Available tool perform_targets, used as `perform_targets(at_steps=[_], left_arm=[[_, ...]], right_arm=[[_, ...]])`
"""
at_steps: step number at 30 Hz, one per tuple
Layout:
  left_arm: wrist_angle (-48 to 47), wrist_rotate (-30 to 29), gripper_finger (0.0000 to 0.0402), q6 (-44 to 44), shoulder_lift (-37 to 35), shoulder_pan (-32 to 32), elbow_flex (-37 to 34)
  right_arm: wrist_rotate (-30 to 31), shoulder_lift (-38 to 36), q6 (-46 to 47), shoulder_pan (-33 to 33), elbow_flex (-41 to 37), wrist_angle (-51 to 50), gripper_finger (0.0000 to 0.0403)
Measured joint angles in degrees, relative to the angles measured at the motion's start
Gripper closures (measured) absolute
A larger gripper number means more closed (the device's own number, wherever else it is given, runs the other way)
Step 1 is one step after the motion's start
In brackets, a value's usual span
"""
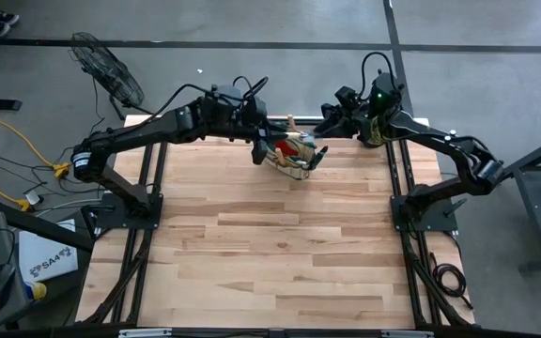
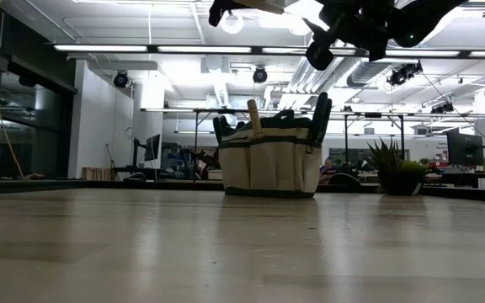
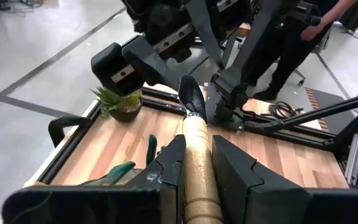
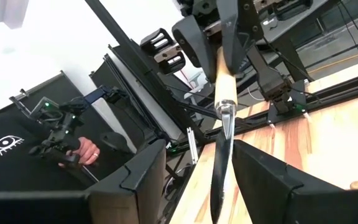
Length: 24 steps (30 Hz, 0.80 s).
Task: Pick & Place Garden tools in Gardening bag
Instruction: Put the trowel into the gardening bag
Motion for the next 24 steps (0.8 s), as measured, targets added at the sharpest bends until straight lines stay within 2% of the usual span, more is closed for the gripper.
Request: perform_targets(at_steps=[11,18,24], left_arm=[[-2.83,0.56,0.0348,-1.95,0.0,-0.02,0.1],[-14.44,-4.33,0.0348,-5.26,0.0,-0.02,3.62],[-24.59,-7.58,0.0348,-13.9,0.0,0.02,6.94]], right_arm=[[0.16,0.07,-1.39,-0.52,0.0,-1.42,0.0227],[0.34,0.09,-1.13,-3.7,0.0,-1.41,0.0227],[0.36,0.09,-1.07,-5.45,0.0,-1.73,0.0227]])
